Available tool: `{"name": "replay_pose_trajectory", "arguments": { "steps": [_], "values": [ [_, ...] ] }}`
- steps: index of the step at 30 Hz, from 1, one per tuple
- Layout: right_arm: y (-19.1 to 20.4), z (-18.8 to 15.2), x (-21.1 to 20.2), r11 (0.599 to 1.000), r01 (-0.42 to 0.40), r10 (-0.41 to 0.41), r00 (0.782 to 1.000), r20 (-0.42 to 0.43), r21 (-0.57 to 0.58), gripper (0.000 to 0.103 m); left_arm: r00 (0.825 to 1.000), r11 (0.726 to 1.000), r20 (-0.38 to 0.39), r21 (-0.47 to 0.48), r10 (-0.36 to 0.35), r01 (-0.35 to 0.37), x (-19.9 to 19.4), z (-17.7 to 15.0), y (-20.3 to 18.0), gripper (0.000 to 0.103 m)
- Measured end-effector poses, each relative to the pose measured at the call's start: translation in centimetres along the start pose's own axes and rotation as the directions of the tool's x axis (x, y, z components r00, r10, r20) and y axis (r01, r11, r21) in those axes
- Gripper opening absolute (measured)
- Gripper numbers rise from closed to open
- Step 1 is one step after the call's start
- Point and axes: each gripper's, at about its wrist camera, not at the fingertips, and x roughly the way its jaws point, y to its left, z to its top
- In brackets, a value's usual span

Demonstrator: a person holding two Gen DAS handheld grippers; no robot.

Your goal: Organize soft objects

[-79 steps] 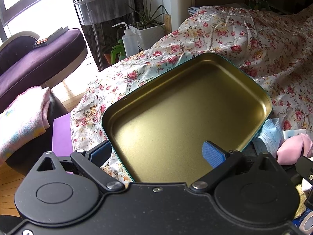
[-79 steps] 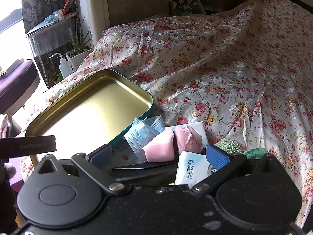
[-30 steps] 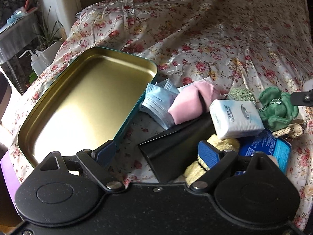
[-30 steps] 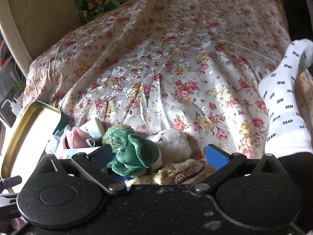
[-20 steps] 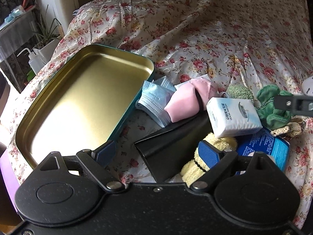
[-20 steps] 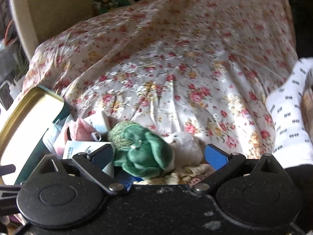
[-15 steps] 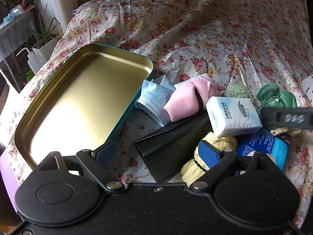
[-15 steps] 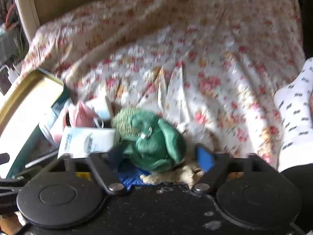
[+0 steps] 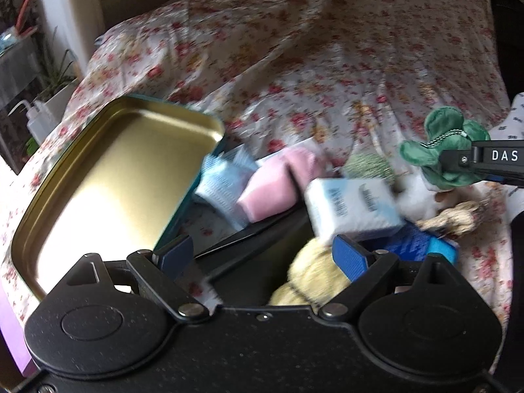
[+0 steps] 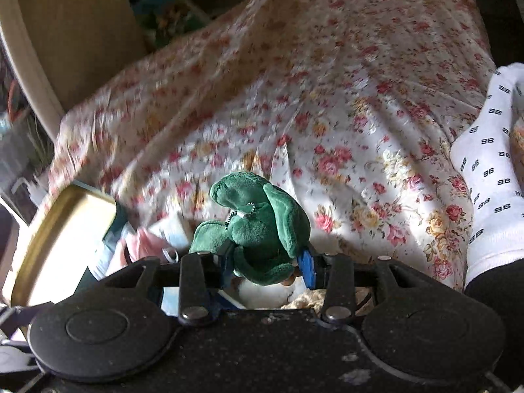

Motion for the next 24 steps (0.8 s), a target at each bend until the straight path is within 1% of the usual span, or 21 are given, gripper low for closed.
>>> {"name": "replay_pose_trajectory", "arguments": {
  "steps": [1, 3, 8, 10, 12, 15, 18, 20, 22, 23, 24],
  "values": [
    [-0.3, 0.2, -0.3, 1.0, -0.003, 0.003, 1.0, 0.01, 0.014, 0.039, 1.0, 1.0, 0.001, 0.005, -0.009, 0.009, 0.0, 0.3, -0.4, 0.09],
    [-0.9, 0.4, -0.6, 0.999, -0.005, 0.004, 1.0, 0.027, 0.04, 0.039, 1.0, 0.999, -0.003, 0.015, -0.03, 0.03, 0.3, 0.9, -1.2, 0.096],
    [-2.1, 0.7, -1.1, 0.996, -0.016, 0.012, 0.999, 0.047, 0.092, 0.039, 0.996, 0.998, -0.073, 0.018, -0.06, 0.062, 1.9, 1.8, -3.7, 0.096],
    [-2.4, 0.9, -1.0, 0.995, -0.016, 0.011, 0.998, 0.054, 0.103, 0.039, 0.995, 0.998, -0.081, 0.038, -0.049, 0.053, 2.3, 2.0, -4.9, 0.096],
    [-2.8, 1.0, -1.1, 0.994, -0.014, 0.007, 0.998, 0.061, 0.113, 0.039, 0.997, 0.997, -0.072, 0.07, -0.028, 0.033, 2.5, 2.1, -6.1, 0.096],
    [-3.1, 0.8, -1.5, 0.992, -0.017, 0.008, 0.998, 0.066, 0.123, 0.039, 0.997, 0.994, -0.074, 0.103, -0.018, 0.025, 3.0, 2.2, -7.3, 0.097],
    [-3.3, 0.9, -1.6, 0.992, -0.024, 0.015, 0.997, 0.07, 0.124, 0.04, 0.996, 0.993, -0.09, 0.119, 0.009, 0.002, 4.0, 2.1, -8.0, 0.097],
    [-3.2, 0.8, -1.5, 0.992, -0.02, 0.011, 0.998, 0.068, 0.121, 0.04, 0.994, 0.994, -0.108, 0.11, 0.013, -0.001, 4.6, 2.1, -8.0, 0.097],
    [-3.1, 0.7, -1.3, 0.993, -0.013, 0.006, 0.998, 0.064, 0.119, 0.04, 0.992, 0.996, -0.123, 0.091, 0.015, -0.003, 5.1, 2.2, -7.8, 0.095],
    [-3.0, 0.7, -1.3, 0.993, -0.013, 0.005, 0.998, 0.063, 0.118, 0.04, 0.992, 0.997, -0.129, 0.083, 0.01, 0.001, 5.4, 2.2, -7.6, 0.09],
    [-3.0, 0.7, -1.2, 0.993, -0.013, 0.006, 0.998, 0.063, 0.116, 0.04, 0.991, 0.997, -0.137, 0.072, -0.001, 0.011, 5.6, 2.3, -7.3, 0.079]
  ]
}}
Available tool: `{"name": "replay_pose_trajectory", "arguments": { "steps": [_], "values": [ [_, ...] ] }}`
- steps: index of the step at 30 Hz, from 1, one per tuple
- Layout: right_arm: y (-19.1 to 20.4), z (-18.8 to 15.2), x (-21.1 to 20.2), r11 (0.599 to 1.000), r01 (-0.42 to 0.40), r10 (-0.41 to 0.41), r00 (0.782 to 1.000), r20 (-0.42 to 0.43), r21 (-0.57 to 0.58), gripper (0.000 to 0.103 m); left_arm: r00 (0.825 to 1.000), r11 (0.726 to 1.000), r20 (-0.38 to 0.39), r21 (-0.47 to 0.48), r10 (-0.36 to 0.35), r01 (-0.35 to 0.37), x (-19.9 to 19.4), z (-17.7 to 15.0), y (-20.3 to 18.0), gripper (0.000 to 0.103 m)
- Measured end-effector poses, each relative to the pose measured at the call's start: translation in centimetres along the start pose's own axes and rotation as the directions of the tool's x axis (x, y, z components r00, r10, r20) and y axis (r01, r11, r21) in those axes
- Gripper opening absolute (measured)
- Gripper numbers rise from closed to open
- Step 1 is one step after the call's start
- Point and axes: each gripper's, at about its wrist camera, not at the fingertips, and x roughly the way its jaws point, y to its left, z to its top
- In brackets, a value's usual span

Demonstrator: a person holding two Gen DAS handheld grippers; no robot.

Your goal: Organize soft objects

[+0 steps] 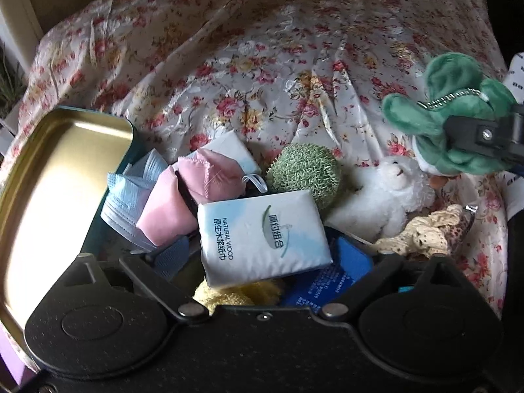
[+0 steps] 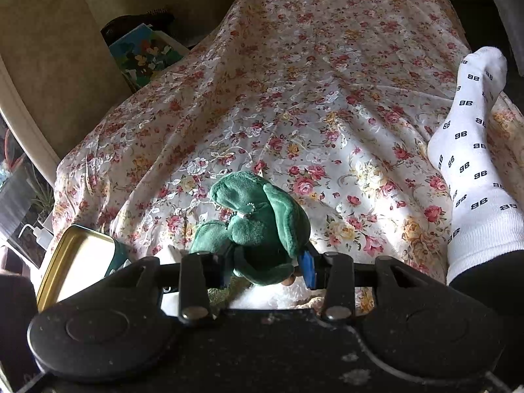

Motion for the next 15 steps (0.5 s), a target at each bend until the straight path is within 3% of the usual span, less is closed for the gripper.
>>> {"name": "replay_pose_trajectory", "arguments": {
  "steps": [3, 7, 11, 15],
  "values": [
    [0.1, -0.1, 0.1, 1.0, -0.001, 0.002, 1.0, 0.005, -0.005, 0.04, 1.0, 1.0, 0.011, -0.004, -0.015, 0.015, -0.2, 0.1, 0.5, 0.073],
    [0.1, -0.2, 0.4, 1.0, 0.003, -0.003, 1.0, 0.002, -0.012, 0.04, 0.999, 0.999, 0.037, -0.022, -0.029, 0.03, -1.3, 0.2, 2.0, 0.072],
    [0.3, -0.3, 0.7, 1.0, 0.008, -0.008, 1.0, -0.003, -0.018, 0.04, 0.996, 0.998, 0.087, -0.066, 0.019, -0.013, -3.3, 0.5, 5.1, 0.072],
    [1.0, -0.5, 0.9, 0.999, 0.002, -0.002, 1.0, 0.0, -0.046, 0.04, 0.986, 0.984, 0.122, -0.149, 0.112, -0.094, -4.7, 0.6, 9.5, 0.072]
  ]
}}
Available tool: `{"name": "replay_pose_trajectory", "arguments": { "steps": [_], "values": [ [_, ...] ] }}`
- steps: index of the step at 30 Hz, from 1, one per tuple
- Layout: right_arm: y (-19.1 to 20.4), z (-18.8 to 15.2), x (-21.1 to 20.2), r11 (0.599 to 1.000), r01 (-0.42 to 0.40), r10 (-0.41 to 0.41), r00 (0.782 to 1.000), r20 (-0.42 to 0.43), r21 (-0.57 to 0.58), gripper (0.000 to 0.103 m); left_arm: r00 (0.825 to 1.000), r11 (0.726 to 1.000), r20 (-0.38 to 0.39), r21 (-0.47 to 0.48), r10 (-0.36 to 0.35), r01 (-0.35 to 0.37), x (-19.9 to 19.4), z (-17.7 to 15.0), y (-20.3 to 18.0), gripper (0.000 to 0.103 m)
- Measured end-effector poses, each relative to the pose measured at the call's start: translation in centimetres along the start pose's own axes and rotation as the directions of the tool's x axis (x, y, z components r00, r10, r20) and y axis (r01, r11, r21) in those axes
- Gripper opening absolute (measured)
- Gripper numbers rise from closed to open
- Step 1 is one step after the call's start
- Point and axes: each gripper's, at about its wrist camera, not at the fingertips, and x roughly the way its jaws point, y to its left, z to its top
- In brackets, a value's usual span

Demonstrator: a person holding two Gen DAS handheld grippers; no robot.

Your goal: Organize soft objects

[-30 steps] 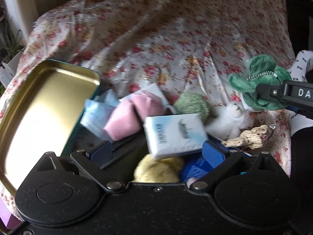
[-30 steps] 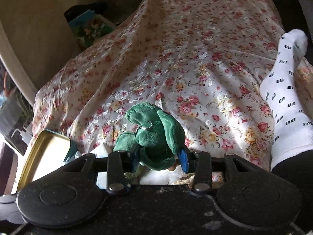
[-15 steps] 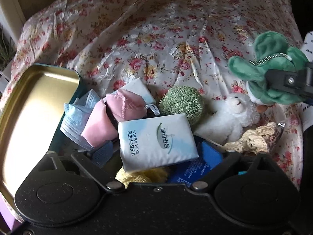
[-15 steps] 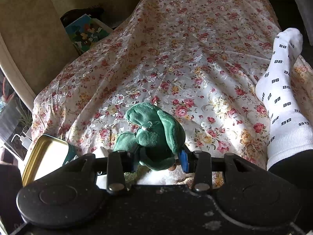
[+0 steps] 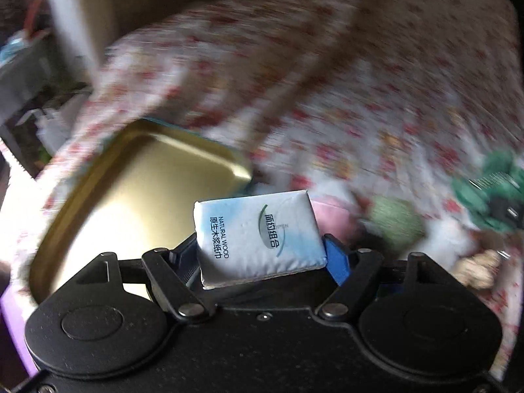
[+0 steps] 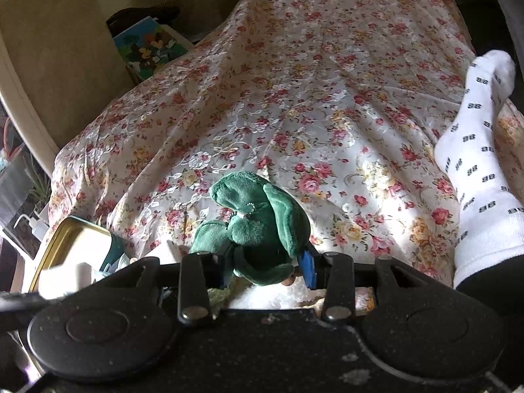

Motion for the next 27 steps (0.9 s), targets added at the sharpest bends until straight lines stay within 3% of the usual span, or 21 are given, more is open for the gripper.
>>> {"name": "replay_pose_trajectory", "arguments": {
  "steps": [5, 9, 13, 18, 27],
  "values": [
    [1.3, -0.5, 0.6, 0.999, -0.019, 0.019, 1.0, -0.003, -0.045, 0.04, 0.995, 0.984, 0.007, -0.147, 0.103, -0.101, -0.2, 0.5, 5.9, 0.072],
    [2.2, -1.0, 0.9, 0.997, -0.041, 0.041, 0.999, -0.004, -0.069, 0.04, 0.986, 0.952, -0.012, -0.259, 0.166, -0.163, 0.1, -0.1, 9.8, 0.072],
    [3.3, -1.4, 0.9, 0.993, -0.079, 0.078, 0.997, -0.01, -0.086, 0.04, 0.985, 0.919, -0.07, -0.356, 0.157, -0.171, 1.0, -0.9, 12.9, 0.072],
    [6.4, -1.8, 0.2, 0.985, -0.11, 0.108, 0.994, -0.02, -0.135, 0.04, 0.981, 0.889, -0.082, -0.414, 0.176, -0.194, 0.8, -1.3, 14.7, 0.072],
    [17.1, -1.0, -1.2, 0.926, -0.215, 0.21, 0.976, -0.051, -0.31, 0.04, 0.974, 0.883, -0.061, -0.412, 0.218, -0.223, -0.1, -1.7, 15.7, 0.072]
  ]
}}
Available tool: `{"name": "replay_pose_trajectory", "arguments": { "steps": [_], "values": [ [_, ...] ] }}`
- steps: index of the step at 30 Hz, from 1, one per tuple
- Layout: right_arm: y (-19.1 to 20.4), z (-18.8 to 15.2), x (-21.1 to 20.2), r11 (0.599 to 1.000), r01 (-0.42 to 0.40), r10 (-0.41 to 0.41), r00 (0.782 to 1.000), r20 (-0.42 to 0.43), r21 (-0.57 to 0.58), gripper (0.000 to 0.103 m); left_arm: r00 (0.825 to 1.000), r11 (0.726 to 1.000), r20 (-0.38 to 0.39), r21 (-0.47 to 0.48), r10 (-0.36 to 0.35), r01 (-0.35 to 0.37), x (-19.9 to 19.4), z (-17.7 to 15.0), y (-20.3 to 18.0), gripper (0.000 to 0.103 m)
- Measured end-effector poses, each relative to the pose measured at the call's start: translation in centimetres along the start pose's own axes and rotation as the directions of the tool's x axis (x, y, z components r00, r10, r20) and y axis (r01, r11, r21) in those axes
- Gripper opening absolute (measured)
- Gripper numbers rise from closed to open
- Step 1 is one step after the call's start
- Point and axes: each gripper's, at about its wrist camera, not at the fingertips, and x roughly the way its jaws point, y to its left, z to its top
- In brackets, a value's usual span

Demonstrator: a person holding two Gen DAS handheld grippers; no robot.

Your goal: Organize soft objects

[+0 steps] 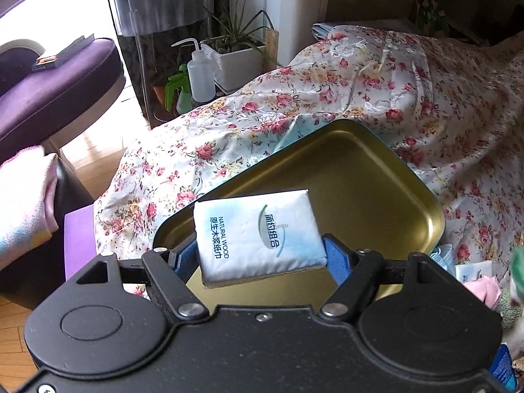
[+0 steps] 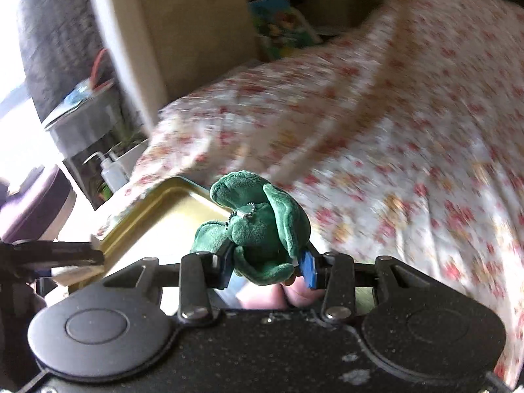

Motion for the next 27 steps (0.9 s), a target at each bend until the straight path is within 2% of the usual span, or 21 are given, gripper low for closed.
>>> {"name": "replay_pose_trajectory", "arguments": {
  "steps": [4, 15, 16, 19, 27],
  "values": [
    [4.0, 2.0, 0.6, 0.997, -0.044, 0.044, 0.999, -0.003, -0.064, 0.04, 1.0, 1.0, 0.008, -0.003, 0.017, -0.017, -0.2, 0.0, 0.1, 0.072],
    [9.5, 5.2, 3.9, 0.987, -0.134, 0.128, 0.99, -0.061, -0.091, 0.042, 1.0, 1.0, -0.006, -0.022, 0.017, -0.017, -0.1, 0.1, 0.5, 0.074],
    [9.7, 5.1, 4.0, 0.986, -0.139, 0.133, 0.989, -0.064, -0.09, 0.044, 1.0, 0.999, -0.008, -0.027, 0.02, -0.02, -0.1, 0.1, 0.6, 0.074],
    [10.5, 5.3, 4.7, 0.986, -0.144, 0.139, 0.988, -0.063, -0.081, 0.064, 0.999, 0.999, -0.015, -0.038, 0.028, -0.029, 0.1, 0.1, 0.7, 0.082],
    [9.7, 4.3, 5.8, 0.99, -0.126, 0.121, 0.989, -0.089, -0.058, 0.064, 1.0, 0.999, -0.014, -0.03, 0.025, -0.025, -0.1, 0.2, 0.7, 0.084]
  ]
}}
